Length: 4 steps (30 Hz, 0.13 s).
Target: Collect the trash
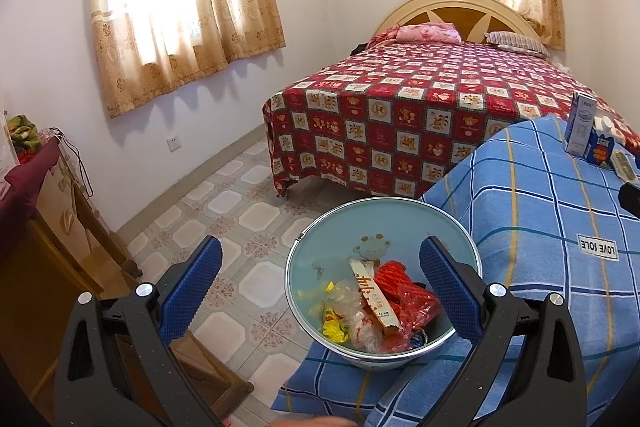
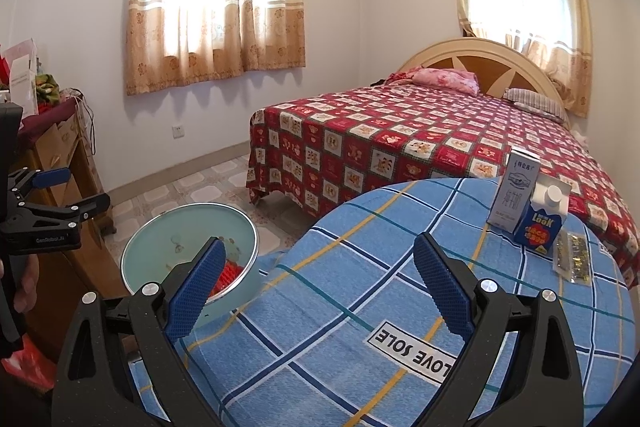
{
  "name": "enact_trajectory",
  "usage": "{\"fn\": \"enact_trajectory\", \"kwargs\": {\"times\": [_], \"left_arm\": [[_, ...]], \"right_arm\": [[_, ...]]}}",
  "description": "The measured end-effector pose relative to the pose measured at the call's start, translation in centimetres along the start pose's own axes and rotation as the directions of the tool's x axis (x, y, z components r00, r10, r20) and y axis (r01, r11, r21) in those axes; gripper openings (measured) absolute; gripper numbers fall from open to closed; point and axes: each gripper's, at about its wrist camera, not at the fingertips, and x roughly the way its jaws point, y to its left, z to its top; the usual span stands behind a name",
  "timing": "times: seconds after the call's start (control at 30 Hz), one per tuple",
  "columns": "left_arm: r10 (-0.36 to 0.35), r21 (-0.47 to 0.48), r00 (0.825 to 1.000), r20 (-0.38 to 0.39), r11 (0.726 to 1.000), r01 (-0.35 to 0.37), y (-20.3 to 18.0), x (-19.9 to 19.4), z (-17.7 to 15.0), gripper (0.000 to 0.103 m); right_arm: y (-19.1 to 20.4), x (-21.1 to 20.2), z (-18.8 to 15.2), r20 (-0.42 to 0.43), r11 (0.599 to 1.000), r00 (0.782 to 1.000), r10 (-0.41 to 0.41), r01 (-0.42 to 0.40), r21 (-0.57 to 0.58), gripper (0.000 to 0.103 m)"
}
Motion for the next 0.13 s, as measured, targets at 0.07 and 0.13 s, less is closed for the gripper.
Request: {"fn": "enact_trajectory", "kwargs": {"times": [0.07, 0.13], "left_arm": [[-0.006, 0.000, 1.000, -0.003, 1.000, 0.006, -0.04, 0.00, -0.02, 0.097], [-0.009, 0.001, 1.000, -0.004, 1.000, 0.009, -0.21, -0.02, 0.00, 0.097]], "right_arm": [[-0.08, 0.03, -0.05, -0.002, 1.000, 1.000, -0.003, 0.003, 0.002, 0.093], [-0.14, -0.01, -0.09, -0.002, 1.000, 1.000, -0.005, 0.005, 0.005, 0.093]]}}
